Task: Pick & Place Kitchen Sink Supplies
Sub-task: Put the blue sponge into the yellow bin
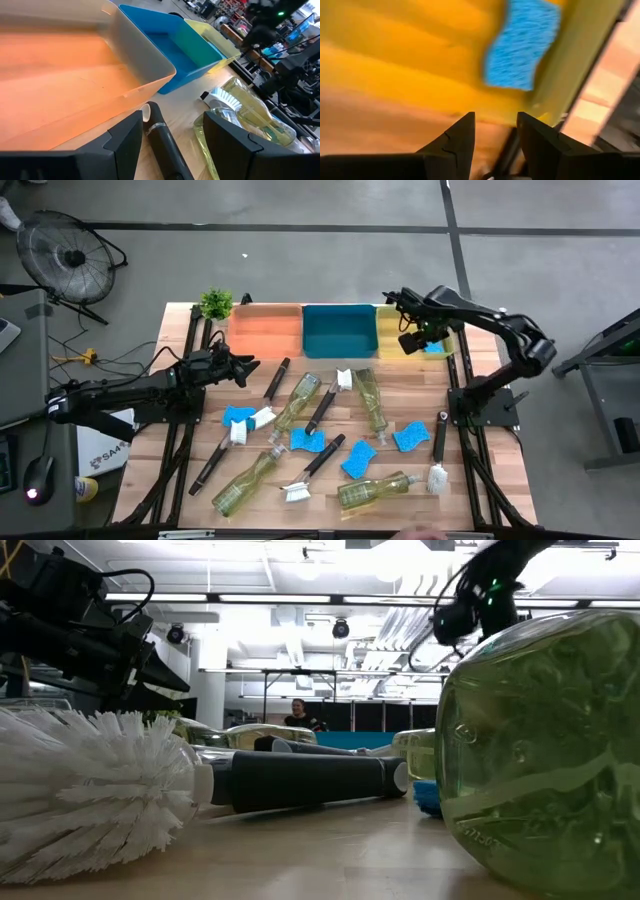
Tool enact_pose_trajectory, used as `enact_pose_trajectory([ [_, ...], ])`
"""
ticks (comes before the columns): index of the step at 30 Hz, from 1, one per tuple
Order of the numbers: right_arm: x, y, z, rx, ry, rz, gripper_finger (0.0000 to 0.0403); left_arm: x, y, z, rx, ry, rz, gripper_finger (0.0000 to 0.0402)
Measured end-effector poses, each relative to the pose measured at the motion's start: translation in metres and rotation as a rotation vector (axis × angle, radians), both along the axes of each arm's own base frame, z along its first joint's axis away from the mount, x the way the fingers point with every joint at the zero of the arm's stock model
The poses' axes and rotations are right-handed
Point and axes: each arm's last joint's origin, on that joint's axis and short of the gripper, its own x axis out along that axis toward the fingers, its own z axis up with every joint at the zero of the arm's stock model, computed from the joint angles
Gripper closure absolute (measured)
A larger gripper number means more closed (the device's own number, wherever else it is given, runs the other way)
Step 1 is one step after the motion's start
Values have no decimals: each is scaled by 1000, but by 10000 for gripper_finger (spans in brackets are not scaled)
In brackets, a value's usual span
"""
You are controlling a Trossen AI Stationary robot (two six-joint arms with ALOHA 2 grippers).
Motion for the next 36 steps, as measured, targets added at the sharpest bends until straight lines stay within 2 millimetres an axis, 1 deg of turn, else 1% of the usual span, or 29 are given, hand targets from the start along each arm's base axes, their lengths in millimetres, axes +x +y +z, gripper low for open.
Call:
enact_pose_trajectory([
  [3, 4, 16, 11, -2, -73, 53, 262, 0, 0, 0, 0, 0, 0, 197],
  [6, 10, 33, 17, 4, -127, 126, 263, 0, 0, 0, 0, 0, 0, 197],
  [12, 24, 71, 15, 81, -233, 356, 263, 0, 0, 0, 0, 0, 0, 197],
  [17, 38, 98, 13, 147, -315, 540, 263, 0, 0, 0, 0, 0, 0, 197],
  [26, 53, 143, 14, 243, -386, 879, 263, 0, 0, 0, 0, 0, 0, 197],
  [36, 57, 189, 10, 340, -378, 1129, 263, 0, 0, 0, 0, 0, 0, 197],
])
